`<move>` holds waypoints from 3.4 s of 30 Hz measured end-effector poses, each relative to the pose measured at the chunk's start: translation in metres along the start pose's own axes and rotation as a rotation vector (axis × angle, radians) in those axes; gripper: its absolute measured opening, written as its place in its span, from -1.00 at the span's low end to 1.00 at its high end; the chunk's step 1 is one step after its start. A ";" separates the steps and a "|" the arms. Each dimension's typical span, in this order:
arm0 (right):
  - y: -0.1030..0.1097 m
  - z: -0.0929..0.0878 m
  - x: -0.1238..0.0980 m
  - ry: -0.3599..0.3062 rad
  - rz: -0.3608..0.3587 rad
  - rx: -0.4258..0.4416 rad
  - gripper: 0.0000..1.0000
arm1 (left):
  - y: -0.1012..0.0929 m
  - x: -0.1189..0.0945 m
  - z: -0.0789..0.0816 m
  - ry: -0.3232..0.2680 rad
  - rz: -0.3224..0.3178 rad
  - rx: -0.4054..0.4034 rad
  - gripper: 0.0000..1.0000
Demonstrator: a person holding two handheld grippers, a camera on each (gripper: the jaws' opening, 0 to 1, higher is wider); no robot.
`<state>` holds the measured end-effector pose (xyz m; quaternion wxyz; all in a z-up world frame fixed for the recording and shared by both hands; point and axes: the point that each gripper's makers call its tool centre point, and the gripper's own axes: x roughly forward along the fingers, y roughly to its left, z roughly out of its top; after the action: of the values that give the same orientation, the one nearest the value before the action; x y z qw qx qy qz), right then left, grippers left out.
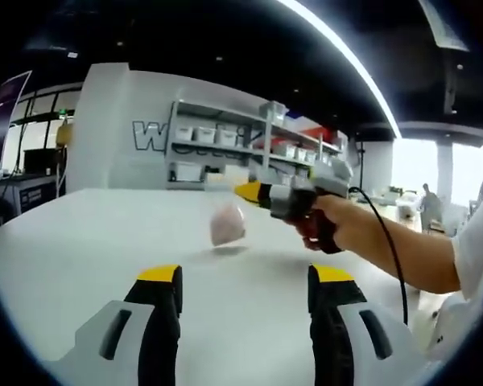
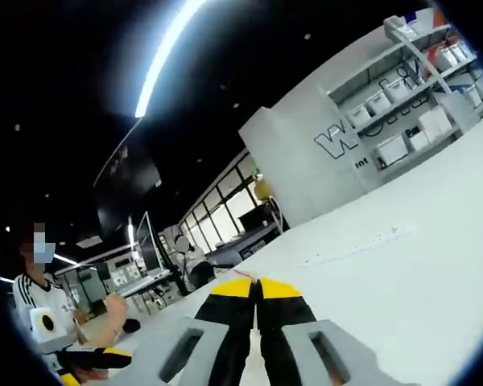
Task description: Open the resealable bag by pulling the two sides of the seal apart until the entire bag opening is separated and visibly accessible.
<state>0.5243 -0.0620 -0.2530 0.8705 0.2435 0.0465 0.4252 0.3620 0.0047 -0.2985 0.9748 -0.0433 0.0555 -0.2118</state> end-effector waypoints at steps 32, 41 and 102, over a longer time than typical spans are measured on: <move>0.056 -0.015 -0.036 -0.042 0.073 0.048 -1.00 | -0.006 -0.010 -0.006 0.005 -0.018 -0.030 0.22; 0.060 -0.025 -0.044 -0.027 0.077 0.054 -1.00 | -0.007 -0.012 -0.004 -0.001 -0.020 -0.031 0.22; 0.131 -0.078 -0.090 0.085 0.137 -0.229 -1.00 | -0.034 -0.029 -0.002 -0.039 -0.149 -0.299 -0.34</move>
<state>0.3509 -0.0325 -0.2724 0.8586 0.1271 0.0179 0.4963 0.3219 -0.0142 -0.2944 0.9400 -0.1957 0.0642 -0.2718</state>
